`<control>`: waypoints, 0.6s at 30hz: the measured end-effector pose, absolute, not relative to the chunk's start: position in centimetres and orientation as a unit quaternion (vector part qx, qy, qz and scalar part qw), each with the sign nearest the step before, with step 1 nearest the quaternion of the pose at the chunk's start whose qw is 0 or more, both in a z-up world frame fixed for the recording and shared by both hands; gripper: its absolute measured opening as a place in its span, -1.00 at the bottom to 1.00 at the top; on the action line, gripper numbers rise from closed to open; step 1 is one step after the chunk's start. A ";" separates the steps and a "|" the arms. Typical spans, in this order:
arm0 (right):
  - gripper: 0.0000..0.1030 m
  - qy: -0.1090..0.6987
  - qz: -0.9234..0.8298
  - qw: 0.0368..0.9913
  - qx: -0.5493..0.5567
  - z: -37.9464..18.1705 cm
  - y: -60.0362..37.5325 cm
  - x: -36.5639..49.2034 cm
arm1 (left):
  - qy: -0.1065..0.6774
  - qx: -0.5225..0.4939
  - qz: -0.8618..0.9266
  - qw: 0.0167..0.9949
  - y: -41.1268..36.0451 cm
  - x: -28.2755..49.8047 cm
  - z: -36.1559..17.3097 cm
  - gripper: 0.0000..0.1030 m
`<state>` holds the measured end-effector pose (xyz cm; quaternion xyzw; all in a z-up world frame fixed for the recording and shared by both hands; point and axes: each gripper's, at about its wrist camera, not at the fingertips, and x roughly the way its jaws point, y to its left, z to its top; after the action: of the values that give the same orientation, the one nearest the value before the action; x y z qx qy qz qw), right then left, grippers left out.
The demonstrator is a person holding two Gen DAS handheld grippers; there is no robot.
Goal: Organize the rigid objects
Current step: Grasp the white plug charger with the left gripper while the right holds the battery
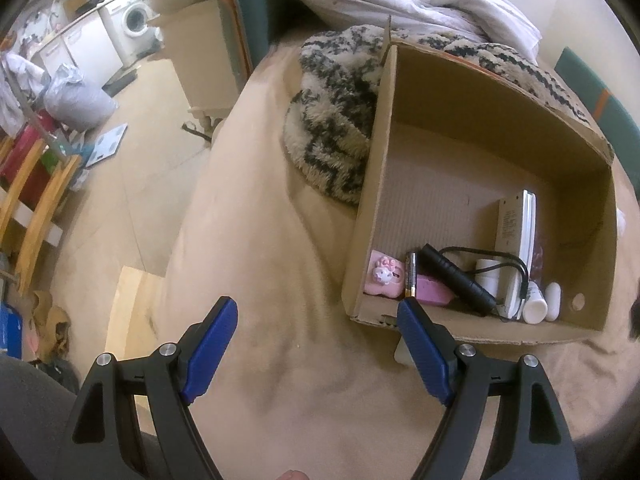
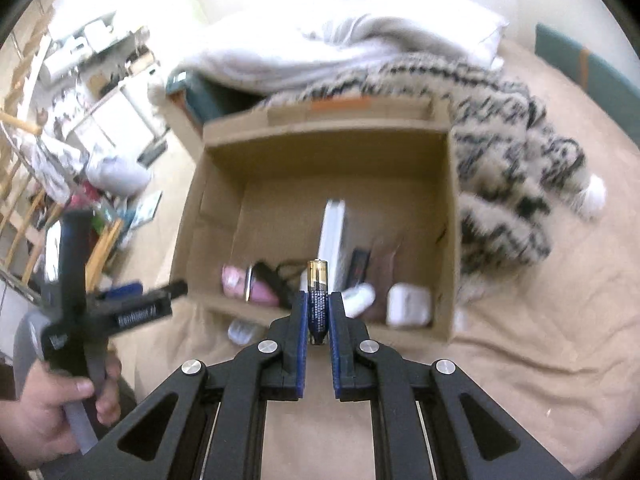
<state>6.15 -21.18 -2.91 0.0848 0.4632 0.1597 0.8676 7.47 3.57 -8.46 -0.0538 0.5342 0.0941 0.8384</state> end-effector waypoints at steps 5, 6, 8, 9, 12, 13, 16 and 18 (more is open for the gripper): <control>-0.78 0.436 0.136 0.882 0.118 -4.0 -22.3 6.5 | 0.527 -0.050 0.090 0.844 3.4 7.3 -8.5 0.58; -0.78 0.435 0.138 0.881 0.127 -4.0 -22.4 6.7 | 0.525 -0.049 0.088 0.845 3.3 7.2 -8.4 0.58; -0.78 0.432 0.137 0.882 0.130 -3.6 -23.0 6.7 | 0.524 -0.046 0.082 0.847 3.0 6.8 -8.3 0.58; -0.78 0.432 0.139 0.880 0.137 -3.4 -23.3 6.7 | 0.523 -0.043 0.079 0.847 2.9 6.7 -8.2 0.58; -0.78 0.440 0.140 0.873 0.160 -3.6 -23.9 6.7 | 0.526 -0.031 0.070 0.847 2.2 5.7 -8.3 0.58; -0.78 0.441 0.140 0.871 0.165 -3.7 -24.1 6.7 | 0.530 -0.027 0.063 0.845 1.8 5.3 -8.6 0.58; -0.78 0.436 0.149 0.869 0.179 -3.5 -24.2 6.8 | 0.548 -0.003 0.035 0.836 -0.1 4.5 -9.9 0.58; -0.78 0.432 0.157 0.870 0.179 -3.2 -24.0 6.9 | 0.556 0.017 0.021 0.831 -1.4 4.4 -10.6 0.58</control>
<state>6.87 -23.96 -3.16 0.1787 0.4323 0.1568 0.8698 4.38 -1.42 -10.60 0.0168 0.5557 0.0211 0.8309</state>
